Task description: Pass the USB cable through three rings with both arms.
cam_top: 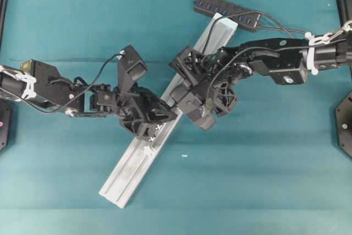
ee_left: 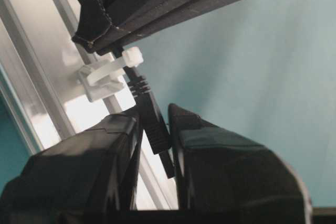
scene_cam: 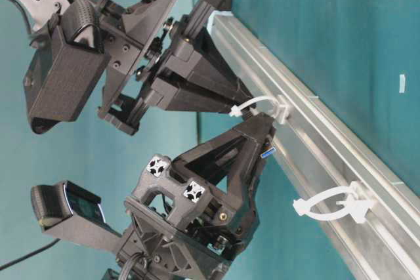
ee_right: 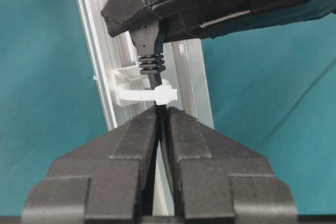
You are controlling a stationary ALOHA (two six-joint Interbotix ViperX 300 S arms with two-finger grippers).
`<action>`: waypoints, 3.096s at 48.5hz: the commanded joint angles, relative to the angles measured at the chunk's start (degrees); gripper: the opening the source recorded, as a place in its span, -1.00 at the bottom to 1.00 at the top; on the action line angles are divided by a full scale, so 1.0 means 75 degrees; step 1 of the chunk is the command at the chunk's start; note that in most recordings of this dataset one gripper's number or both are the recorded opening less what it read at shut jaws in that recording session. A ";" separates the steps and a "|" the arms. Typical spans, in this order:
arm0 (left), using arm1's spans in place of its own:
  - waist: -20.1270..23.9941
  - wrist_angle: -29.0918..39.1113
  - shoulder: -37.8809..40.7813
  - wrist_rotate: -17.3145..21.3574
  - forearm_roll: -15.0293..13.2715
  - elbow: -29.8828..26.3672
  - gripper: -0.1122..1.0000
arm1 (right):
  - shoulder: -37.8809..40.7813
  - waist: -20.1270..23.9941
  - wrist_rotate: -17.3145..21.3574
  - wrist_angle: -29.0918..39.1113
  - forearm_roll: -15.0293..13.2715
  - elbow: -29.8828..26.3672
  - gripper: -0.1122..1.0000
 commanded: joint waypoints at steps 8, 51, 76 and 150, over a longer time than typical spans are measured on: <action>-0.0070 -0.0023 -0.0047 0.0012 0.0023 -0.0152 -0.50 | -0.0012 -0.0023 0.0012 -0.0035 0.0035 -0.0082 -0.65; -0.0082 0.0152 -0.0082 -0.0152 0.0023 -0.0105 -0.57 | -0.0293 0.0023 0.0410 0.0223 0.0023 0.0035 0.61; -0.0352 0.0152 -0.0844 -0.0691 0.0023 0.0562 -0.61 | -0.0797 -0.0023 0.1934 -0.0152 0.0023 0.0387 0.75; -0.0609 0.0199 -0.1219 -0.0809 0.0023 0.0762 -0.61 | 0.0023 0.0996 0.3867 -0.0012 -0.0633 -0.0375 0.55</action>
